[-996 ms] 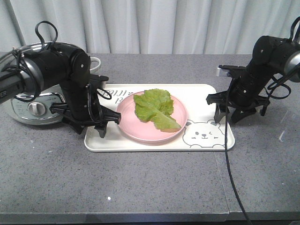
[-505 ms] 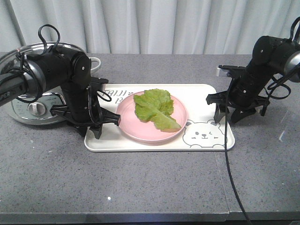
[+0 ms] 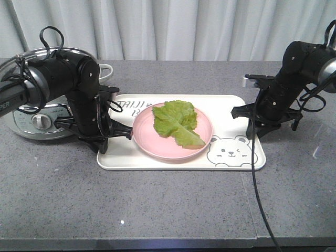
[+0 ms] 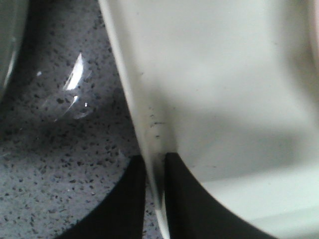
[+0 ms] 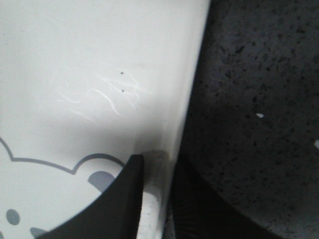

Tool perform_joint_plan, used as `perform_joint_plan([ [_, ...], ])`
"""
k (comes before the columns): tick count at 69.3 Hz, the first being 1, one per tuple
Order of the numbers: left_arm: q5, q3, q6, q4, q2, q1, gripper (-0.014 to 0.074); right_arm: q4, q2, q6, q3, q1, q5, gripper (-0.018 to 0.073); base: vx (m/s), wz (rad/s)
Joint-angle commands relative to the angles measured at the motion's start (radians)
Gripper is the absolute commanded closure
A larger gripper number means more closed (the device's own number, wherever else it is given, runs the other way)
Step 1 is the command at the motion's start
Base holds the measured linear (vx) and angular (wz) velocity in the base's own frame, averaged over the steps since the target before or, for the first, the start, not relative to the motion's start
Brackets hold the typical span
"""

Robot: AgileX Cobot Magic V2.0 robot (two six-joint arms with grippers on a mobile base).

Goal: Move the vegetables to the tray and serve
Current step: 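Close both grippers on opposite edges of the cream tray, then lift the cream tray with both grippers off the counter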

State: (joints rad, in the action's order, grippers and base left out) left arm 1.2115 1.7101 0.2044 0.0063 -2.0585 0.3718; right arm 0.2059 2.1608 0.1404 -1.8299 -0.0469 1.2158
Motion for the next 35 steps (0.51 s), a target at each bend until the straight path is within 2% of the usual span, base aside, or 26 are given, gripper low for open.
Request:
perform_joint_plan([
  [1,-0.029,0.015,-0.042,-0.095,0.025,0.013,0.0604,0.020,-0.049,0.024,-0.012,0.003,0.069,0.0561,0.00,0.00],
  [13,-0.040,0.015,-0.088,-0.155,0.025,0.014,0.0603,0.020,-0.066,0.032,-0.012,0.003,0.069,0.0569,0.00,0.00],
  [22,-0.051,0.017,-0.089,-0.177,0.032,0.015,0.0603,0.019,-0.081,0.032,-0.012,0.004,0.068,0.0569,0.00,0.00],
  [35,-0.055,0.044,-0.139,-0.209,0.054,0.016,0.0603,0.018,-0.106,0.032,-0.012,0.004,0.068,0.0567,0.00,0.00],
])
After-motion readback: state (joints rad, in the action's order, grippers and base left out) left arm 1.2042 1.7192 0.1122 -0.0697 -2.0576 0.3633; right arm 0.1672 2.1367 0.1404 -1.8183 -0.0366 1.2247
